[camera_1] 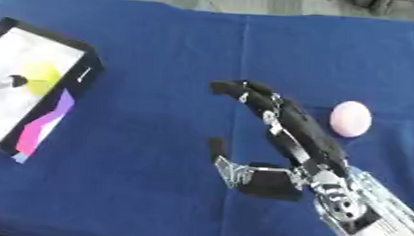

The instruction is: Pick up the objects with one hand, pass them to the other hand, and then place them into the box on the other side of the table.

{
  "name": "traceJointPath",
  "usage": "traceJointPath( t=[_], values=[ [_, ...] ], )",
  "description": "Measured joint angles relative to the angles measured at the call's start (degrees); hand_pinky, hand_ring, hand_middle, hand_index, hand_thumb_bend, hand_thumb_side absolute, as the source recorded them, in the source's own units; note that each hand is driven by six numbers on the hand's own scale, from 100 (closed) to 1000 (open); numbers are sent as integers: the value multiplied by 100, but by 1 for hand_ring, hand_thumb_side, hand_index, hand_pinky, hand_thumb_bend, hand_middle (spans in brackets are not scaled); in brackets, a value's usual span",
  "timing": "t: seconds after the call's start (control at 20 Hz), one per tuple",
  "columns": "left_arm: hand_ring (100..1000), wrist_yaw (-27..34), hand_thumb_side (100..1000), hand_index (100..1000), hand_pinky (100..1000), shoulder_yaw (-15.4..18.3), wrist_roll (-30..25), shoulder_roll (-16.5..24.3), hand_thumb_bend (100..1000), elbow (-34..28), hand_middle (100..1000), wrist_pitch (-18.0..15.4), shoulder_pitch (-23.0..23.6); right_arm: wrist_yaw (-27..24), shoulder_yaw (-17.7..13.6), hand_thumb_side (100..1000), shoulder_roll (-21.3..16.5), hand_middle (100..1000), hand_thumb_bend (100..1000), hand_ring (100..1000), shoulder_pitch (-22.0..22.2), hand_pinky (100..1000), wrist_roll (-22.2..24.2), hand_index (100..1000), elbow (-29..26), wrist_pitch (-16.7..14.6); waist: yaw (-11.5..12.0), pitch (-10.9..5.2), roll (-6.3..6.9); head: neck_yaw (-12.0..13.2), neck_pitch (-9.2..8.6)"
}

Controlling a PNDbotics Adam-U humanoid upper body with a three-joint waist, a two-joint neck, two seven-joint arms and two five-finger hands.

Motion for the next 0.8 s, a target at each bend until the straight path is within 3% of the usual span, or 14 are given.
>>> traceJointPath(
  t=[0.05,0.1,0.15,0.2,0.3,0.45,0.6,0.8],
  values=[
    [852,-14,598,984,871,17,-13,-9,701,0,793,10,0,0,0,374,0,809,100,866,0,904,-3,920,0,-3,1,0,6,-15,2],
    [829,-17,578,961,855,24,-17,-13,597,-2,766,15,0,-2,-1,373,0,808,100,866,1,904,-7,920,0,-7,1,-1,9,-33,3],
    [810,-5,565,940,842,45,-8,-14,488,-7,749,22,0,-6,-1,372,0,808,100,866,3,904,-11,920,0,-10,1,-1,10,-50,6],
    [773,41,572,887,814,71,28,-16,298,-31,722,38,0,-11,-3,364,0,808,100,866,8,904,-15,919,0,-12,1,-2,10,-82,13],
    [735,299,688,846,795,154,219,-26,208,-182,695,68,1,-27,-34,346,-2,809,100,867,48,905,-46,918,0,-34,1,-6,10,-202,34],
    [687,1022,893,834,779,261,696,-58,174,-620,672,55,61,-40,-161,318,-88,807,100,866,101,903,-164,913,0,-134,-27,-35,8,-471,95],
    [652,1930,939,847,754,414,1427,-65,144,-1129,656,-14,205,-60,-376,331,-288,802,100,863,240,903,-283,907,0,-239,-84,-89,0,-727,183],
    [714,3677,969,917,774,683,2754,-222,170,-1789,758,-510,572,-106,-778,384,-661,817,100,878,560,912,-101,918,0,-309,-204,-137,-50,-964,240]
  ],
)
